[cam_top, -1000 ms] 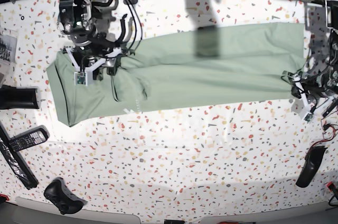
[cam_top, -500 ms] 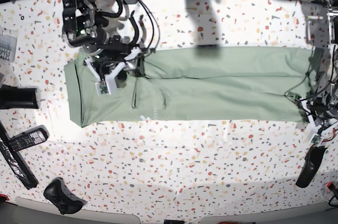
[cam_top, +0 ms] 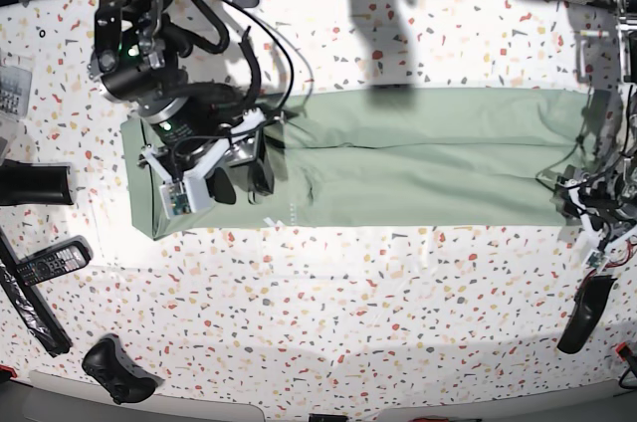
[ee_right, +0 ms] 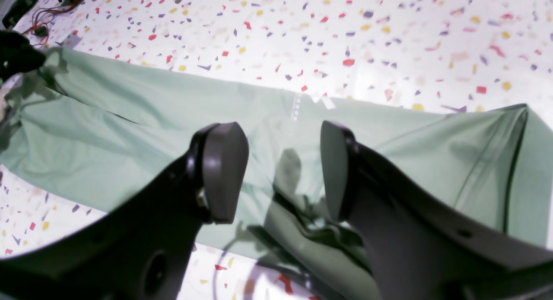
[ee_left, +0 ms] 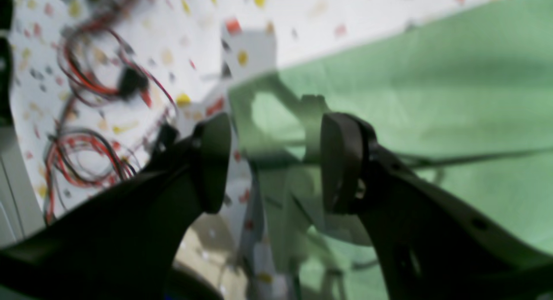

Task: Fold the T-shirt properly
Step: 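Release the strip and move the left gripper to its other end, then grasp the strip end with the left gripper and fold it toward the right gripper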

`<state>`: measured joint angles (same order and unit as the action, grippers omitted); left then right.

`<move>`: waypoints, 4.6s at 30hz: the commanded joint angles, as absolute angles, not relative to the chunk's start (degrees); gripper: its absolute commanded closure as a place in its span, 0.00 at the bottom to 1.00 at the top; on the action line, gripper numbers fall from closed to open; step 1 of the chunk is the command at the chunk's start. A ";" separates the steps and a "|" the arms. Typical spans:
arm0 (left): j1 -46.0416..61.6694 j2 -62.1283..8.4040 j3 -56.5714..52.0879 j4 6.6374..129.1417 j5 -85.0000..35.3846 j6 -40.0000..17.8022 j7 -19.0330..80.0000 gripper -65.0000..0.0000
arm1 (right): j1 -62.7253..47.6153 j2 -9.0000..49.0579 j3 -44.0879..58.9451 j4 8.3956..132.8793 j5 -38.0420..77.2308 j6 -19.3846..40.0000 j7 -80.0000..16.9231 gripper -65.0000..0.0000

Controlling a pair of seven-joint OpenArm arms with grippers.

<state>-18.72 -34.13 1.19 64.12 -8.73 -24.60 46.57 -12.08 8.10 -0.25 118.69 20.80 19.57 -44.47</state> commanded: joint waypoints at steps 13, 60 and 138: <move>-20.12 -48.77 0.80 63.90 -46.22 -27.92 51.42 0.55 | -13.47 8.25 0.05 120.64 17.21 26.85 -40.86 0.55; -20.69 -42.11 0.69 36.73 -61.56 -40.00 58.46 1.00 | -33.04 9.50 19.81 134.85 12.88 28.10 -39.90 0.55; -11.60 -12.99 -8.93 75.88 -57.67 -36.73 65.78 0.37 | -28.25 9.47 19.81 134.85 15.66 28.08 -40.97 0.55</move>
<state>-10.41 -12.75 -8.80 74.74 -56.16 -36.25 66.85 -28.40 9.21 19.62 133.67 15.05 28.10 -42.48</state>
